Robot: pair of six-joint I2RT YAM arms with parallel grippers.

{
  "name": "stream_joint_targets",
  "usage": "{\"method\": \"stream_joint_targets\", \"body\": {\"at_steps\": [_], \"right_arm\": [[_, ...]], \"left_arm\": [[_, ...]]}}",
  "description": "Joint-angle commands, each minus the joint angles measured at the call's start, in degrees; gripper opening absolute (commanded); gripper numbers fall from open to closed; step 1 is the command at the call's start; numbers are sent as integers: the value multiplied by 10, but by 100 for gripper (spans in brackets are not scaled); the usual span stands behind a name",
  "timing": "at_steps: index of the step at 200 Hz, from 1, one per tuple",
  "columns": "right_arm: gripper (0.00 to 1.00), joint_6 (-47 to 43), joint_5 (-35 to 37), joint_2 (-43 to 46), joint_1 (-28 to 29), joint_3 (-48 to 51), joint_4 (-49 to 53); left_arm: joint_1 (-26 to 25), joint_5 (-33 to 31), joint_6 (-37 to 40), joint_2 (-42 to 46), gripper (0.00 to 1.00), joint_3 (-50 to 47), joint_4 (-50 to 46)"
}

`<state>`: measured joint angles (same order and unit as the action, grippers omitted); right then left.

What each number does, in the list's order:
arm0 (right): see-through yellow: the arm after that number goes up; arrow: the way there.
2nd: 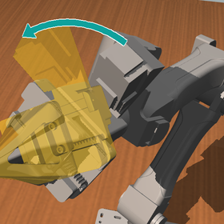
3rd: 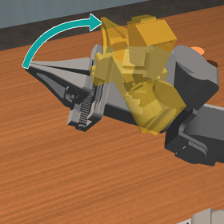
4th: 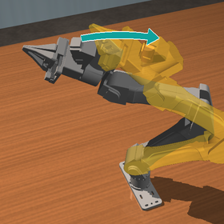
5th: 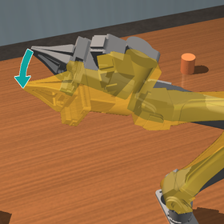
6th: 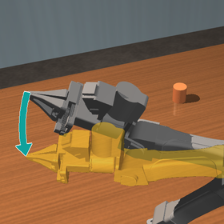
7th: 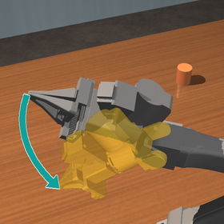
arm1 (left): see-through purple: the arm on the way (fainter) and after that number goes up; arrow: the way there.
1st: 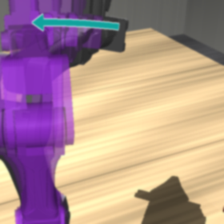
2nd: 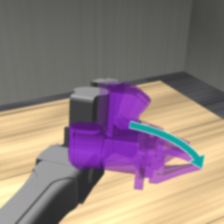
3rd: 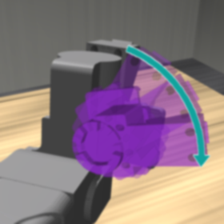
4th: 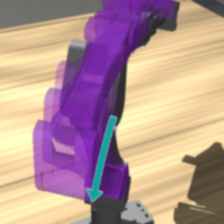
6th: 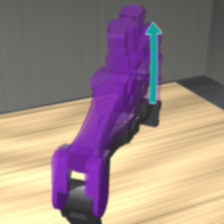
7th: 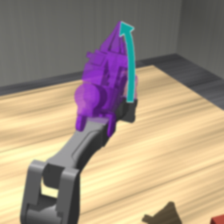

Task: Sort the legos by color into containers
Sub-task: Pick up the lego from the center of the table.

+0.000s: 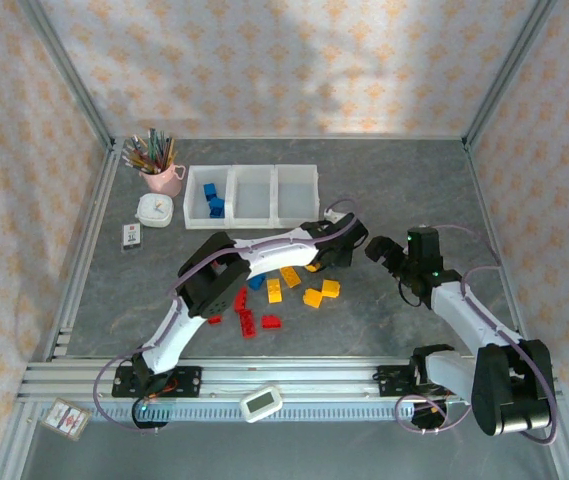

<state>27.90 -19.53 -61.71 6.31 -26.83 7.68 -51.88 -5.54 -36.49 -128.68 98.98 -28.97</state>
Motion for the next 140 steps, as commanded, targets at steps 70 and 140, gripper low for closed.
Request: {"method": "stream_joint_targets", "body": {"at_steps": [70,140], "right_arm": [[100,-3,-1,12,-4,6,-13],[100,-14,-4,17,-3,-1,-10]], "left_arm": [[-7,-21,13,-29,53,22,-50],[-7,-25,22,-5,36,21,-36]]}}
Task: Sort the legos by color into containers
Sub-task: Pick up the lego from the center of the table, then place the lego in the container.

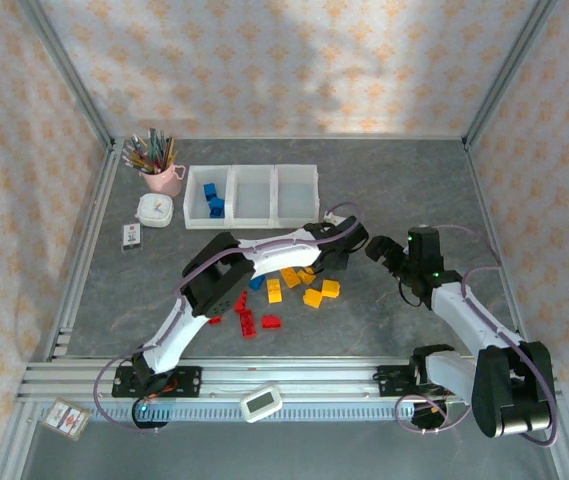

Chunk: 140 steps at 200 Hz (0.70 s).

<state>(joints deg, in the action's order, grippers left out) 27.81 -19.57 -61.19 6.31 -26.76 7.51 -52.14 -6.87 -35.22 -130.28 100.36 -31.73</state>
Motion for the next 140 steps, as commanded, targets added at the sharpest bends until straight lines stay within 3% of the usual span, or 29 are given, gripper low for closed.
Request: {"method": "stream_joint_targets", "body": {"at_steps": [1,52,97,140], "right_arm": [[100,-13,-3,12,-3,-2,-8],[100,-30,-33,20,-3,-24,0],[100,-39,-89,16,2,-48,-4],[100,-44,-102,-16,78,-82,-22]], "left_arm": [[-4,-11,9,12,36,7,-8],[1,-14,-7,88,34,-50,22],[12,-31,-47,215,33,-155,67],[45,-99,-91,350,32,-263,65]]}}
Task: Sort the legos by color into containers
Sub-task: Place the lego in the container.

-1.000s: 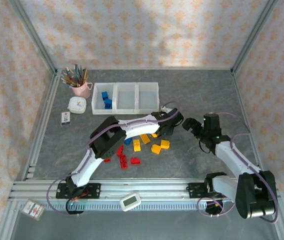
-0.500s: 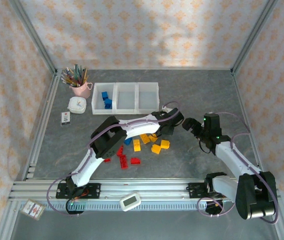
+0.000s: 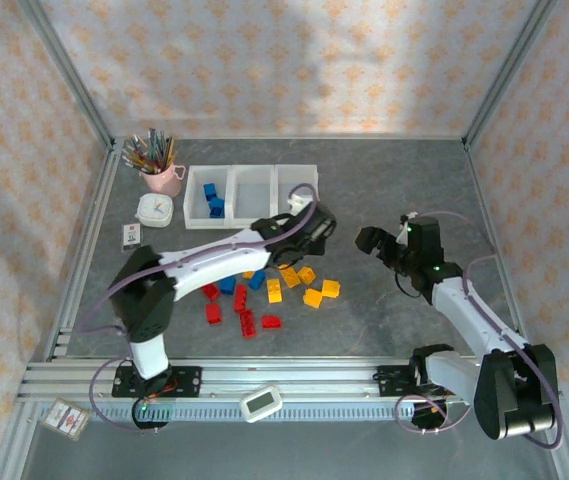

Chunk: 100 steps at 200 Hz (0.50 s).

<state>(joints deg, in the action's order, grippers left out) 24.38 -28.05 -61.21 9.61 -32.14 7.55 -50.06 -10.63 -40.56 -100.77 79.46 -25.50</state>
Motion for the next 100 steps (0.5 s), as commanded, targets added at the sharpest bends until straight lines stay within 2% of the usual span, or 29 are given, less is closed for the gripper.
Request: {"method": "stream_joint_targets", "body": {"at_steps": [1,30,51,73,100], "right_arm": [[100,-9,-16,-16,48,-29,-23],[100,-10,10,-49,142,-53,-61],[100,-18,0,-88,195,-69,-109],[100,-31,6,-120,243,-84,-158],[100,-43,13,-156,280,-100,-220]], "left_arm": [[27,-61,-38,58,32,-57,2],[79,-97,-61,142,30,-121,-17],[120,-123,-59,197,30,-163,-19],[175,-118,-45,238,31,-195,-7],[243,-111,-22,247,31,-218,25]]}}
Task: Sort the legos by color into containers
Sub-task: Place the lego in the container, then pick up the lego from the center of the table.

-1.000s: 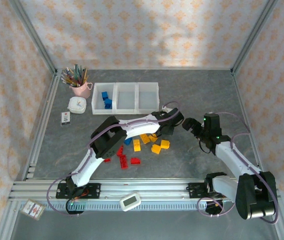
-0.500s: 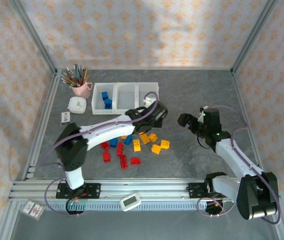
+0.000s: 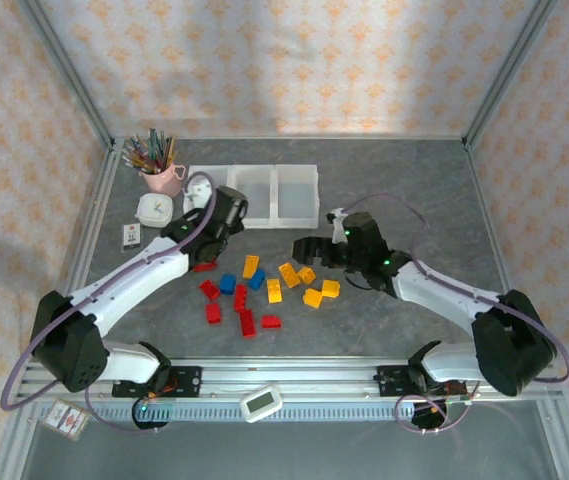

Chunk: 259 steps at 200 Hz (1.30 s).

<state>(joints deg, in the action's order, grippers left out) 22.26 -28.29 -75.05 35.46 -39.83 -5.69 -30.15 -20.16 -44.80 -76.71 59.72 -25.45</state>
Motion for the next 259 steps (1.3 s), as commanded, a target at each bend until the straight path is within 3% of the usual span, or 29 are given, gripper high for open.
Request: {"method": "stream_joint_targets", "body": {"at_steps": [1,51,107,163,205,259], "right_arm": [[100,-22,16,-19,23,-23,-90],[100,-36,46,-58,30,-52,-126],[100,-62,75,-80,30,-80,-103],[100,-78,83,-79,29,-101,-86],[100,-82,87,-68,29,-114,-66],[100,-72,95,-53,24,-112,-33]], "left_arm": [[47,-14,21,5,31,-22,26],[130,21,51,-92,31,16,97],[161,16,63,-240,31,127,100],[169,10,81,-316,51,200,82],[168,26,88,-297,55,195,71],[158,70,100,-189,56,111,75]]}}
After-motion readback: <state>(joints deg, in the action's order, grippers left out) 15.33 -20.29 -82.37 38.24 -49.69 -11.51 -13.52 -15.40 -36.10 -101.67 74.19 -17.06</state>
